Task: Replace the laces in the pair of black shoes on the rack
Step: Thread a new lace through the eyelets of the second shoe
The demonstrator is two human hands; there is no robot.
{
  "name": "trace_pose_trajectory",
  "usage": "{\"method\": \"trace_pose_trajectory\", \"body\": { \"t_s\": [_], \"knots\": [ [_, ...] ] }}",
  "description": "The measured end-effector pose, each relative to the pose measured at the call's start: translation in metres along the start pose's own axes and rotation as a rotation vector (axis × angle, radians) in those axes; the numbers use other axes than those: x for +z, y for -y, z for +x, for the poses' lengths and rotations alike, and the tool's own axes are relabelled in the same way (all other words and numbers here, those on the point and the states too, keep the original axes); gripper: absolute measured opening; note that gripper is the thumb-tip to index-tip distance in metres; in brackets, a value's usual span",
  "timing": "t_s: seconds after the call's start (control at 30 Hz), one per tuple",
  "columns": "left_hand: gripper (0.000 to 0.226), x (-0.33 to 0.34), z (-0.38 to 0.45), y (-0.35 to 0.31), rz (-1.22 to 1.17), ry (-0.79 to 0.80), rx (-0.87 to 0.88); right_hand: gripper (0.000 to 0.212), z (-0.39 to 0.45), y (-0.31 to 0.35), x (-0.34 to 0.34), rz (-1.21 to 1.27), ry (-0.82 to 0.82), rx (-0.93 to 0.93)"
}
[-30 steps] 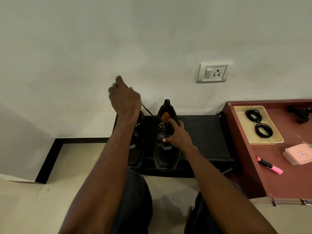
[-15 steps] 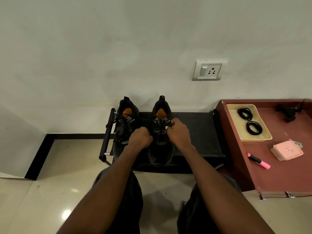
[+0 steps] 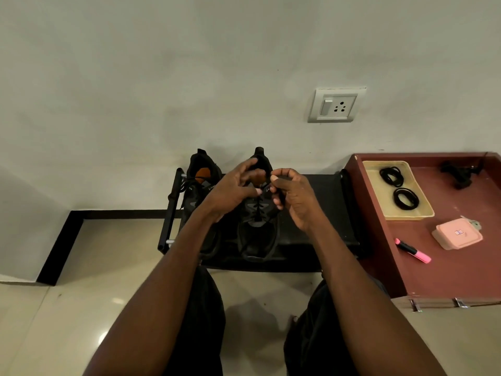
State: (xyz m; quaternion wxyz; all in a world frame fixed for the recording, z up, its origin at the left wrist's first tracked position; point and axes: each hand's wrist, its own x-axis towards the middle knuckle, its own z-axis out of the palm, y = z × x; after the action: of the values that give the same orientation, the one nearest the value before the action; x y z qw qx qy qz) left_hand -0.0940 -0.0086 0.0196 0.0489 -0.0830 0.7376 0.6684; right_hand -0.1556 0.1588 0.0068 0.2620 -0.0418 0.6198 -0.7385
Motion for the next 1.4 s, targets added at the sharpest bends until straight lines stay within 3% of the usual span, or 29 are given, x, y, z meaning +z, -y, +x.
{"method": "trace_pose_trajectory", "body": {
  "t_s": [0.07, 0.2, 0.3, 0.37, 0.43, 0.5, 0.6, 0.7, 0.77, 0.8, 0.9, 0.97, 1.03, 1.17, 1.27, 1.4],
  "knots": [
    [0.048, 0.009, 0.003, 0.006, 0.053, -0.010, 0.041, 0.010, 0.001, 0.002, -0.003, 0.026, -0.015, 0.003],
    [0.013, 0.007, 0.001, 0.021, 0.085, -0.206, 0.032, 0.012, 0.011, 0.008, -0.021, 0.129, -0.123, -0.021],
    [0.012, -0.007, 0.003, 0.030, 0.178, -0.526, -0.073, 0.018, 0.021, 0.008, -0.037, 0.220, -0.248, -0.044],
    [0.018, -0.020, 0.004, 0.040, 0.366, -0.740, -0.189, 0.018, 0.027, 0.005, -0.044, 0.139, -0.332, -0.055],
    [0.014, -0.027, 0.004, 0.049, 0.659, -0.824, -0.315, 0.018, 0.030, 0.002, -0.045, -0.002, -0.356, -0.052],
    [0.029, -0.031, 0.007, 0.053, 0.779, -0.813, -0.292, 0.017, 0.031, -0.001, -0.037, -0.100, -0.286, -0.033],
    [0.054, -0.026, 0.018, 0.044, 0.462, -0.601, 0.027, 0.008, 0.032, -0.005, -0.018, -0.215, -0.095, -0.015],
    [0.053, -0.014, 0.024, 0.041, 0.269, -0.200, 0.101, 0.018, 0.037, -0.011, 0.001, -0.241, 0.009, -0.052],
    [0.037, -0.012, 0.026, 0.043, 0.177, -0.061, 0.100, 0.022, 0.043, -0.014, 0.009, -0.269, 0.019, -0.064],
    [0.027, -0.011, 0.026, 0.043, 0.164, -0.048, 0.098, 0.024, 0.045, -0.015, 0.010, -0.286, 0.020, -0.056],
    [0.005, -0.014, 0.032, 0.042, 0.299, -0.224, 0.077, 0.015, 0.054, -0.014, 0.008, -0.285, 0.066, 0.025],
    [0.004, -0.015, 0.034, 0.043, 0.408, -0.316, 0.074, 0.013, 0.056, -0.013, 0.006, -0.274, 0.100, 0.054],
    [0.001, -0.017, 0.038, 0.047, 0.342, -0.352, 0.056, 0.012, 0.056, -0.013, 0.006, -0.240, 0.082, 0.043],
    [0.021, -0.009, 0.036, 0.039, 0.073, -0.263, 0.029, 0.011, 0.053, -0.016, 0.006, -0.183, 0.000, 0.009],
    [0.020, -0.004, 0.036, 0.039, 0.106, -0.221, 0.076, 0.015, 0.055, -0.018, 0.004, -0.229, -0.050, 0.022],
    [0.016, -0.002, 0.040, 0.044, 0.103, -0.293, 0.106, 0.017, 0.058, -0.020, 0.000, -0.151, -0.044, 0.076]
  ]
}}
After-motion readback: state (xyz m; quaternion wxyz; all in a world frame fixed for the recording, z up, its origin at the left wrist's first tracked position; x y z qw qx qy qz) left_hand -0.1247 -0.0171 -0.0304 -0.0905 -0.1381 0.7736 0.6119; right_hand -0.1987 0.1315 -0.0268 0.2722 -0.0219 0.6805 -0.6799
